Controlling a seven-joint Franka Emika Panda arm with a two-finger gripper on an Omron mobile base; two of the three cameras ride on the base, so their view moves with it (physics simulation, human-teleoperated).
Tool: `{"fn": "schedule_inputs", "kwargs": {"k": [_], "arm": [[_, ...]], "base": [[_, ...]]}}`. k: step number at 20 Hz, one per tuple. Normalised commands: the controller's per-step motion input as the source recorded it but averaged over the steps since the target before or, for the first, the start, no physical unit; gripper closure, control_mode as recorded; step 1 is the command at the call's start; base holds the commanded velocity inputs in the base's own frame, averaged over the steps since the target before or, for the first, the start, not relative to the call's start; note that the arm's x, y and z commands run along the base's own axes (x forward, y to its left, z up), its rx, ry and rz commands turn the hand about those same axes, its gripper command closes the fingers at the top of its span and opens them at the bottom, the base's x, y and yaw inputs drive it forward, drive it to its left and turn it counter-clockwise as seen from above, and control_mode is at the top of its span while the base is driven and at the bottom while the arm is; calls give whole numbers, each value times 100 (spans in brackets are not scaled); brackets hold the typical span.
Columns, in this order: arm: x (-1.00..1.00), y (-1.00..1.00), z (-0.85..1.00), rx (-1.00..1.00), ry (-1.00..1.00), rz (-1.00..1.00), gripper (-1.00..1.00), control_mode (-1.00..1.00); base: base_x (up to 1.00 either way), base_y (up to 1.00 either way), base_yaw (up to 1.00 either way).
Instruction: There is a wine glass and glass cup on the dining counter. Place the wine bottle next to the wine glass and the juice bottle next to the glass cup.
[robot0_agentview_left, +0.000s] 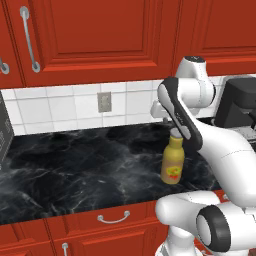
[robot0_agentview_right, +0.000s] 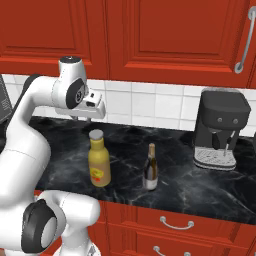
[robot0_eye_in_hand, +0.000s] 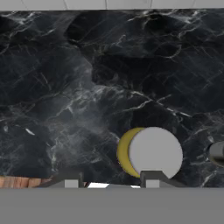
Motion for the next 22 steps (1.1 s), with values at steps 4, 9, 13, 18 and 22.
{"fn": "schedule_inputs", "kwargs": {"k": [4, 9, 13, 18, 22], "arm": [[-1, 0, 0, 0, 0, 0, -100, -100], [0, -21, 1, 10, 0, 0, -100, -100], [0, -17, 0, 1, 12, -3, -100, -100], [4, -14, -1, 2, 23, 0, -100, -100], [0, -4, -5, -2, 18, 0, -100, -100]], "base": [[0, 0, 0], [0, 0, 0], [0, 0, 0], [0, 0, 0], [0, 0, 0]]}}
